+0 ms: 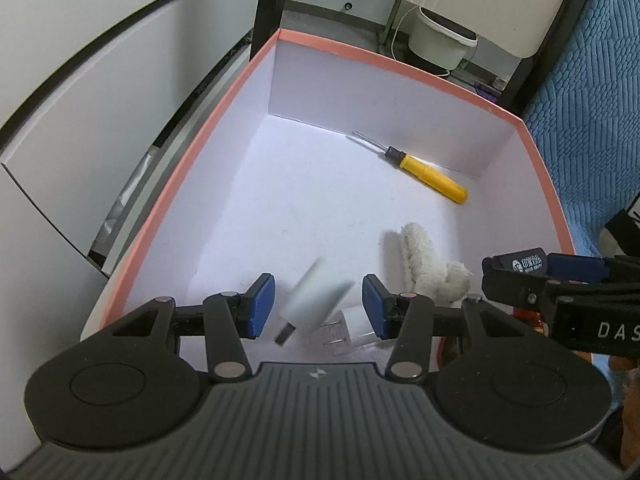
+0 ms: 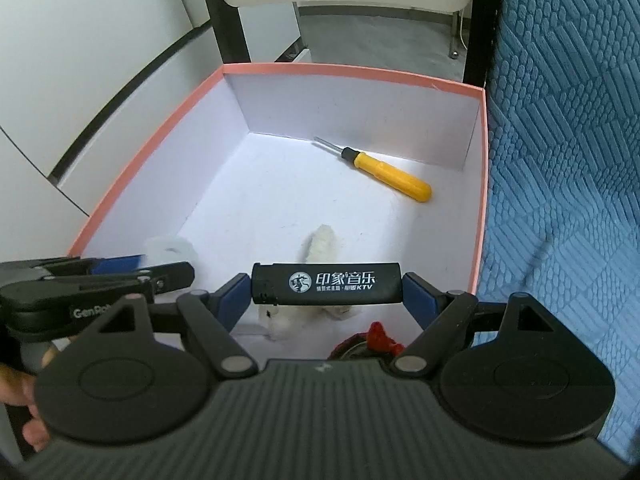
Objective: Organize rigid objects
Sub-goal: 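Open both grippers to drop the charger and USB stick into the box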
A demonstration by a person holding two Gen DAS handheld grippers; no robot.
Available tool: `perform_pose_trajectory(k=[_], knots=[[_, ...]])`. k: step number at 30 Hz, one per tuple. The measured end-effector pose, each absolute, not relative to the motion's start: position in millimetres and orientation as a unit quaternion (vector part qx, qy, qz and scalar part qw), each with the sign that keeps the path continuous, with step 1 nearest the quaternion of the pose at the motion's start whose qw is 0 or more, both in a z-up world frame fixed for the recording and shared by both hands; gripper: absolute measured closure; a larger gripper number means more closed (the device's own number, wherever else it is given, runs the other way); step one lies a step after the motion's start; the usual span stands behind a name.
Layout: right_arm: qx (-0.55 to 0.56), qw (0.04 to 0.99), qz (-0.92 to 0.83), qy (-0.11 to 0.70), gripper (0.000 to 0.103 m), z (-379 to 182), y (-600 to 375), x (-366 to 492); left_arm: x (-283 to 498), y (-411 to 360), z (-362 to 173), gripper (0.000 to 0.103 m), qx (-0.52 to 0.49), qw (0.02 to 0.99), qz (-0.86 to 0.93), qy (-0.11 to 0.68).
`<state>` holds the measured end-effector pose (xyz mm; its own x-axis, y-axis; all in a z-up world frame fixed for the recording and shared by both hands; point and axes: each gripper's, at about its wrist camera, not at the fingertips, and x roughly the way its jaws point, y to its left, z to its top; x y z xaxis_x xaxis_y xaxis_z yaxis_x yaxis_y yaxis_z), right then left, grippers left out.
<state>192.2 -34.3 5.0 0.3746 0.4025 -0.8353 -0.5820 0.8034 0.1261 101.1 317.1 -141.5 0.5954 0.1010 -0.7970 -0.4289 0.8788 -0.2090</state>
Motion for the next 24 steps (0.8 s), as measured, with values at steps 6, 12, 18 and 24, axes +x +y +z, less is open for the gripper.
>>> perform_pose_trajectory(k=[6, 12, 18, 24], knots=[[-0.074, 0.822, 0.306, 0.475, 0.013, 14.1, -38.6, 195.1, 95.5, 317.5, -123.7, 0.047, -0.183, 0.874, 0.161, 0.419], [-0.054, 0.830, 0.316, 0.456, 0.006, 39.5, -49.4, 188.5, 74.9, 309.3, -88.8, 0.042, -0.171, 0.888, 0.170, 0.392], [-0.043, 0.842, 0.326, 0.427, 0.006, 75.1, -70.4, 171.9, 45.8, 289.3, -49.8, 0.041, -0.168, 0.900, 0.172, 0.363], [-0.040, 0.856, 0.326, 0.400, 0.006, 106.1, -99.1, 152.1, 16.0, 259.4, -18.8, 0.032, -0.170, 0.910, 0.171, 0.337]])
